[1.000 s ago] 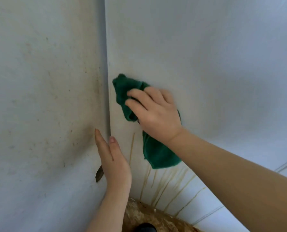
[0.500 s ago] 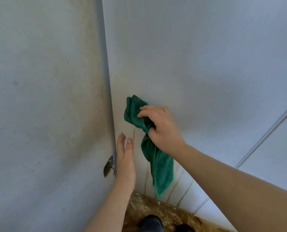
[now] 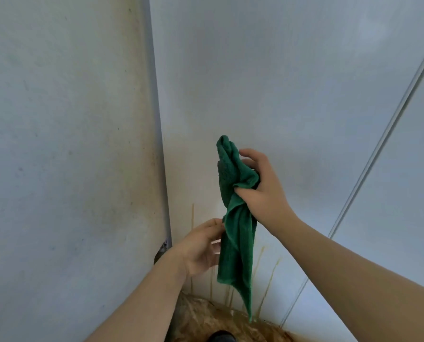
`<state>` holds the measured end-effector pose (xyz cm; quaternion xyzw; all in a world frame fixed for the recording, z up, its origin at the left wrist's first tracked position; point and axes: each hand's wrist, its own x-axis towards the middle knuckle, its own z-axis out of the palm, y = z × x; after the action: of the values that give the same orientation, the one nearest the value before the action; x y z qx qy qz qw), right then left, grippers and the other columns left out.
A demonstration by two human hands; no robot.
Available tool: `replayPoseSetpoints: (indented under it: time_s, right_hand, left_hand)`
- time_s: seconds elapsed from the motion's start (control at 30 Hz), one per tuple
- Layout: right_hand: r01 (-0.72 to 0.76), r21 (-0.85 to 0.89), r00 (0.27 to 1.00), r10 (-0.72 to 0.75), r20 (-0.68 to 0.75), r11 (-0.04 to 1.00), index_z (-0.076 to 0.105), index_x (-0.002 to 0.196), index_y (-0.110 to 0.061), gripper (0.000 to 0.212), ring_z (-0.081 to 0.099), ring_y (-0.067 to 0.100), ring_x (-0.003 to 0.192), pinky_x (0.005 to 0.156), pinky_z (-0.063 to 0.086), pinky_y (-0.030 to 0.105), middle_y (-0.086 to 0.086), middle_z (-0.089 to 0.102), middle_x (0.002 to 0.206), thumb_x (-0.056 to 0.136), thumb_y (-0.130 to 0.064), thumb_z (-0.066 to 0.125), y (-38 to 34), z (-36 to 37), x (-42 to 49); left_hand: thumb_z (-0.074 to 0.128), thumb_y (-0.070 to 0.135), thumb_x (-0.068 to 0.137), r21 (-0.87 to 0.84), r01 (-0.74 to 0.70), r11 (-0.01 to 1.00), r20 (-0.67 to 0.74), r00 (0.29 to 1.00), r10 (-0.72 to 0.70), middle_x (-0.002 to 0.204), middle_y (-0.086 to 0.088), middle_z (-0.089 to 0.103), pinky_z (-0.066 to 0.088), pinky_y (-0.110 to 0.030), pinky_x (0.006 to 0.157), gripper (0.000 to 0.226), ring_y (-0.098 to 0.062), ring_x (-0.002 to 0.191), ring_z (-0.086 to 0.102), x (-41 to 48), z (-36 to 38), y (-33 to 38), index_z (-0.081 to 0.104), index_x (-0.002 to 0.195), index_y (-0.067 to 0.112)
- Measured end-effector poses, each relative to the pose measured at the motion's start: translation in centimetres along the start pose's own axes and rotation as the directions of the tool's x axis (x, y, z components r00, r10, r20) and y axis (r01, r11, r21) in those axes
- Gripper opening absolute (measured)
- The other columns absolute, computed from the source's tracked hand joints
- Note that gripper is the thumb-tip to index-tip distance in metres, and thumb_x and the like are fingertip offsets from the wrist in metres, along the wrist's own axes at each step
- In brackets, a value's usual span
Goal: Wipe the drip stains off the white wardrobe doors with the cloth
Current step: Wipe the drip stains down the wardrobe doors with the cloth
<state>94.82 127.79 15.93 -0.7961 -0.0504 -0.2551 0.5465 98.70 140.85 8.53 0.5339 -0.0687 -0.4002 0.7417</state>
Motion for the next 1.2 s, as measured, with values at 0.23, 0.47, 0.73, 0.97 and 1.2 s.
replayPoseSetpoints:
  time_s: [0.23,0.47,0.73,0.97,1.2]
  right_hand:
    - [0.669,-0.686,0.688,-0.587,0.427,0.285,0.047,0.098,-0.020,0.027,0.050,0.026,0.097,0.068,0.048,0.036,0.001,0.053,0.111,0.078,-0.003,0.053,5.2,-0.3,-3.0]
    - [0.833,-0.406,0.547,-0.452,0.704,0.376,0.068,0.097,-0.011,0.026,0.048,0.032,0.118,0.098,0.043,0.039,0.010,0.065,0.112,0.081,-0.014,0.048,6.1,1.1,-4.6]
    - [-0.436,-0.068,0.884,0.441,0.154,0.897,0.033,0.139,-0.028,0.059,0.049,0.012,0.116,0.096,0.045,0.032,-0.010,0.043,0.129,0.088,-0.041,0.059,4.5,1.8,-4.0]
    - [-0.527,0.187,0.842,0.539,-0.018,0.829,0.058,0.097,-0.022,0.019,0.066,0.020,0.088,0.080,0.056,0.038,0.005,0.066,0.097,0.085,-0.009,0.065,6.3,3.8,-3.6]
    - [-0.418,-0.027,0.887,0.415,0.203,0.908,0.052,0.109,-0.033,0.034,0.060,0.011,0.097,0.085,0.052,0.023,-0.012,0.060,0.100,0.084,-0.015,0.067,7.5,5.1,-3.8]
  left_hand:
    - [0.055,0.031,0.092,0.023,0.323,0.946,-0.104,0.942,-0.319,0.091,-0.018,0.071,0.056,-0.039,0.073,0.032,-0.029,0.079,0.068,-0.1,0.2,1.6,0.066,0.094,0.002]
    - [0.061,0.045,0.075,-0.121,0.248,0.961,-0.029,0.967,-0.253,0.081,-0.016,0.070,0.055,-0.036,0.067,0.043,-0.028,0.068,0.068,-0.5,-2.2,1.6,0.070,0.089,0.006]
    - [0.066,0.026,0.074,-0.110,0.058,0.992,-0.069,0.995,-0.066,0.095,-0.019,0.070,0.057,-0.042,0.068,0.034,-0.031,0.077,0.070,0.0,-3.8,1.5,0.066,0.099,0.004]
    - [0.066,0.022,0.085,0.158,-0.206,0.966,-0.361,0.898,0.251,0.116,-0.008,0.058,0.055,-0.038,0.075,0.047,-0.024,0.097,0.062,1.6,-3.6,0.6,0.040,0.122,0.031]
    - [0.067,0.019,0.084,0.012,-0.303,0.953,-0.471,0.839,0.273,0.115,-0.008,0.051,0.052,-0.048,0.087,0.039,-0.025,0.103,0.058,2.2,-3.4,-3.5,0.033,0.096,0.033]
